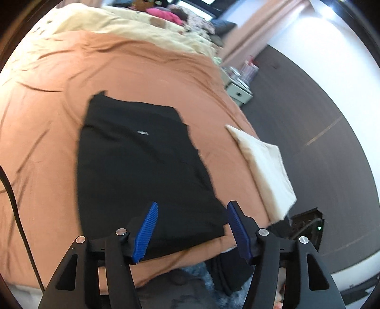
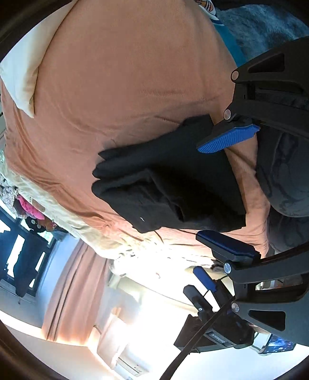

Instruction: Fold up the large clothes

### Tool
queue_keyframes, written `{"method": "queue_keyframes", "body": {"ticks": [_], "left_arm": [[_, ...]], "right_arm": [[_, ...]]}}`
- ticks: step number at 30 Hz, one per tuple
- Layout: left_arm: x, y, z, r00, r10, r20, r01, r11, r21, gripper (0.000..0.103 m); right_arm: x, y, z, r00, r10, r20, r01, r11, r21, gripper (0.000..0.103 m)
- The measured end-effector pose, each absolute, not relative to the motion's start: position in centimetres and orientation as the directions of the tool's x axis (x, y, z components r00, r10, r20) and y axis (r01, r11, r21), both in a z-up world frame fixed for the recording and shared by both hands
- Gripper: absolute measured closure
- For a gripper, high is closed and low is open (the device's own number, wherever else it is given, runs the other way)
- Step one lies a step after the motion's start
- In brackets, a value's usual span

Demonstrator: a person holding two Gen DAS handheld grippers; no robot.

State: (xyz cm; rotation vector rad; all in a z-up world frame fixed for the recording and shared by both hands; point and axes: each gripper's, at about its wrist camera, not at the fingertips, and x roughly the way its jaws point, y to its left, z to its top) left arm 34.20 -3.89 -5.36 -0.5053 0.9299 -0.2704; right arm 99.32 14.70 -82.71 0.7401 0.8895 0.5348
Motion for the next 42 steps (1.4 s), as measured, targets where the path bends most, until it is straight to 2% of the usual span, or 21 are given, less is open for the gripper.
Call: {"method": "queue_keyframes", "body": {"ticks": [4, 5, 6, 7, 10, 11, 13, 17, 18, 19, 20, 22, 23, 26, 29, 36, 42], "left_arm": [[33.3, -0.5, -6.7, 0.588, -0.38, -0.714, -0.076, 0.853, -0.516, 0.041], [33.1, 0.6, -7.4, 0.59, -0.368, -0.718, -0.103, 0.848, -0.519, 0.041], [33.0, 1.2, -8.1, 0.59, -0.361, -0.722, -0.122, 0.844, -0.522, 0.041], [33.0, 2.0, -8.9, 0.587, -0.355, -0.728, -0.145, 0.838, -0.526, 0.041], [33.9, 4.0, -10.8, 0.563, -0.343, -0.752, -0.205, 0.824, -0.528, 0.041], [34.2, 4.3, -11.4, 0.556, -0.34, -0.758, -0.22, 0.82, -0.529, 0.041], [34.9, 5.2, -12.6, 0.538, -0.346, -0.769, -0.242, 0.81, -0.534, 0.041], [36.4, 5.7, -14.9, 0.503, -0.356, -0.787, -0.264, 0.804, -0.532, 0.041], [36.6, 5.8, -15.4, 0.494, -0.357, -0.793, -0.267, 0.805, -0.53, 0.041], [36.9, 5.8, -15.9, 0.484, -0.359, -0.798, -0.272, 0.805, -0.527, 0.041], [37.3, 5.8, -16.5, 0.473, -0.361, -0.804, -0.28, 0.803, -0.526, 0.041], [37.8, 5.7, -17.2, 0.461, -0.363, -0.81, -0.289, 0.801, -0.523, 0.041], [37.9, 5.6, -17.5, 0.455, -0.365, -0.812, -0.29, 0.802, -0.523, 0.041], [38.2, 4.6, -17.6, 0.445, -0.382, -0.81, -0.274, 0.803, -0.529, 0.04], [38.3, 3.4, -17.2, 0.442, -0.389, -0.809, -0.253, 0.811, -0.528, 0.039], [38.3, -0.6, -15.9, 0.418, -0.365, -0.832, -0.17, 0.868, -0.466, 0.039], [37.9, -2.1, -15.6, 0.389, -0.344, -0.855, -0.141, 0.894, -0.425, 0.04]], "right_arm": [[103.4, 18.5, -82.5, 0.5, 0.698, -0.512, -0.124, 0.643, 0.756, 0.037], [103.6, 16.7, -78.6, 0.49, 0.699, -0.521, -0.121, 0.646, 0.754, 0.037], [105.5, 18.2, -79.9, 0.479, 0.698, -0.532, -0.118, 0.652, 0.749, 0.037], [102.5, 15.8, -77.6, 0.475, 0.698, -0.536, -0.118, 0.654, 0.747, 0.037], [104.6, 16.0, -77.3, 0.483, 0.679, -0.554, -0.115, 0.676, 0.728, 0.037], [104.7, 14.2, -74.2, 0.49, 0.67, -0.558, -0.119, 0.685, 0.719, 0.037], [101.9, 13.7, -71.5, 0.489, 0.662, -0.567, -0.129, 0.698, 0.704, 0.037], [99.7, 14.6, -69.1, 0.474, 0.648, -0.596, -0.14, 0.723, 0.676, 0.037], [99.8, 15.1, -68.8, 0.473, 0.64, -0.605, -0.145, 0.734, 0.663, 0.041], [100.4, 16.0, -69.0, 0.477, 0.633, -0.609, -0.158, 0.744, 0.649, 0.053], [99.5, 16.0, -67.7, 0.48, 0.63, -0.61, -0.168, 0.749, 0.641, 0.077], [100.6, 17.0, -67.4, 0.486, 0.63, -0.606, -0.186, 0.752, 0.633, 0.085], [99.2, 16.4, -65.5, 0.5, 0.63, -0.595, -0.198, 0.752, 0.629, 0.091], [97.1, 15.2, -63.5, 0.532, 0.631, -0.564, -0.225, 0.748, 0.625, 0.094], [96.4, 13.7, -63.9, 0.548, 0.635, -0.545, -0.206, 0.734, 0.647, 0.095], [94.8, 8.9, -68.7, 0.533, 0.655, -0.536, -0.072, 0.666, 0.743, 0.095], [94.9, 9.2, -70.6, 0.532, 0.648, -0.544, -0.03, 0.657, 0.753, 0.096]]}}
